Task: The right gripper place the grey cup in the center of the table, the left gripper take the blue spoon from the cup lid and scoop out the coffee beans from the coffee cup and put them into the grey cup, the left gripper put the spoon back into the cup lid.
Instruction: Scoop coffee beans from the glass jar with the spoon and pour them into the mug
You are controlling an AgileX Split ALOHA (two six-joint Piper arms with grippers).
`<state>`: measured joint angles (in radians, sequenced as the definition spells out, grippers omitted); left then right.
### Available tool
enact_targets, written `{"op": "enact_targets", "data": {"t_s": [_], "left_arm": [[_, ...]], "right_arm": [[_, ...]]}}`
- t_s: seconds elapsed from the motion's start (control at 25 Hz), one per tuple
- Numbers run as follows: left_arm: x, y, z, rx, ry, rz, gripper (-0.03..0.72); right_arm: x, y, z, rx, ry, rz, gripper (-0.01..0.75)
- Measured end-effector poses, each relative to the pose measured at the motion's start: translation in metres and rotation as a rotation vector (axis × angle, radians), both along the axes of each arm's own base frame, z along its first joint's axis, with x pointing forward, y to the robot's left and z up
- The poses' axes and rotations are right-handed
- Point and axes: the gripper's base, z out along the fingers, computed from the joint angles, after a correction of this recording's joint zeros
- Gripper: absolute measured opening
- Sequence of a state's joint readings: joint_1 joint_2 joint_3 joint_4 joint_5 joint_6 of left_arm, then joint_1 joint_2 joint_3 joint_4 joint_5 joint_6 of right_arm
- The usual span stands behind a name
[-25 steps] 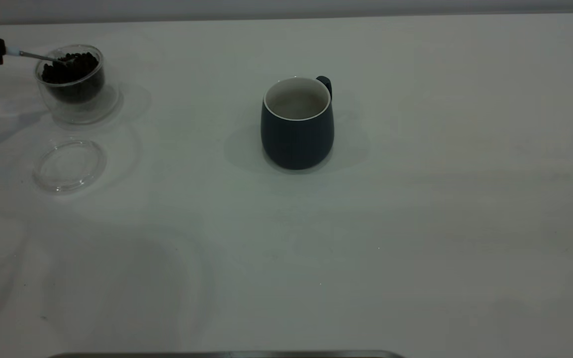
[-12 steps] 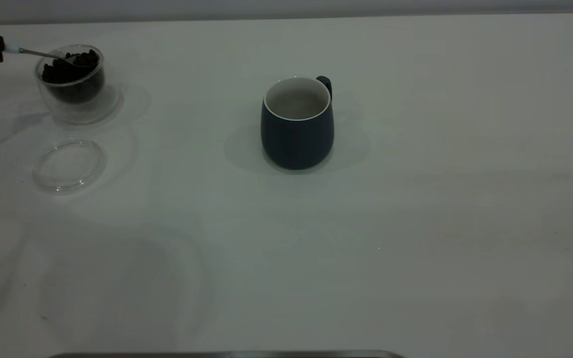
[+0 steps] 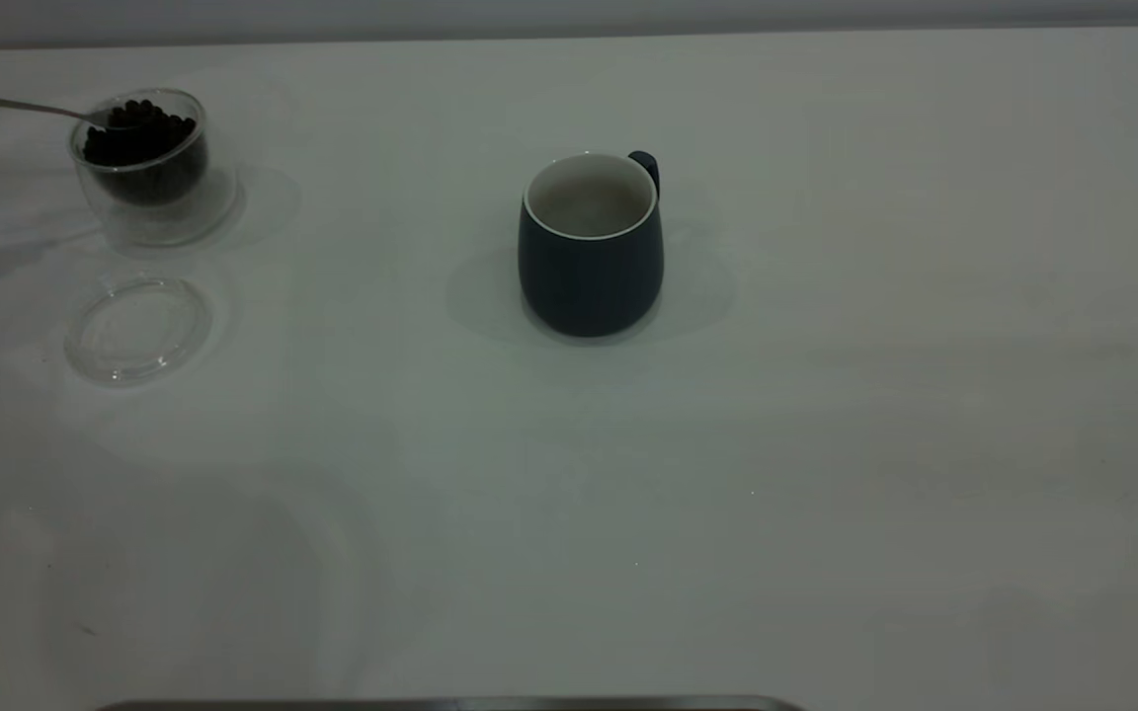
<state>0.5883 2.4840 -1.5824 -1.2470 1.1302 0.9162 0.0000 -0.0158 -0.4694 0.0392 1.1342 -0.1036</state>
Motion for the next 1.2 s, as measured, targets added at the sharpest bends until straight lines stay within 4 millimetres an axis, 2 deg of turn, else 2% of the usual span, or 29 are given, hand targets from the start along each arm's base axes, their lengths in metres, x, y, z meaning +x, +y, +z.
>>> {"op": "enact_targets", "data": {"t_s": [0.72,0.84,1.2], "left_arm": [[0.000,-0.004,0.001,-0.008,-0.008,-0.026,0.126],[0.004,-0.014,0.001,-0.013,-0.001,-0.048,0.126],[0.022,-0.074,0.001,-0.017,0.002,-0.190,0.126]], "right_arm": [[0.000,0.000,0.000,0.000,0.000,0.000,0.461],[0.000,0.000,0.000,0.000,0.000,0.000,0.461],[0.000,0.000,0.000,0.000,0.000,0.000,0.461]]}}
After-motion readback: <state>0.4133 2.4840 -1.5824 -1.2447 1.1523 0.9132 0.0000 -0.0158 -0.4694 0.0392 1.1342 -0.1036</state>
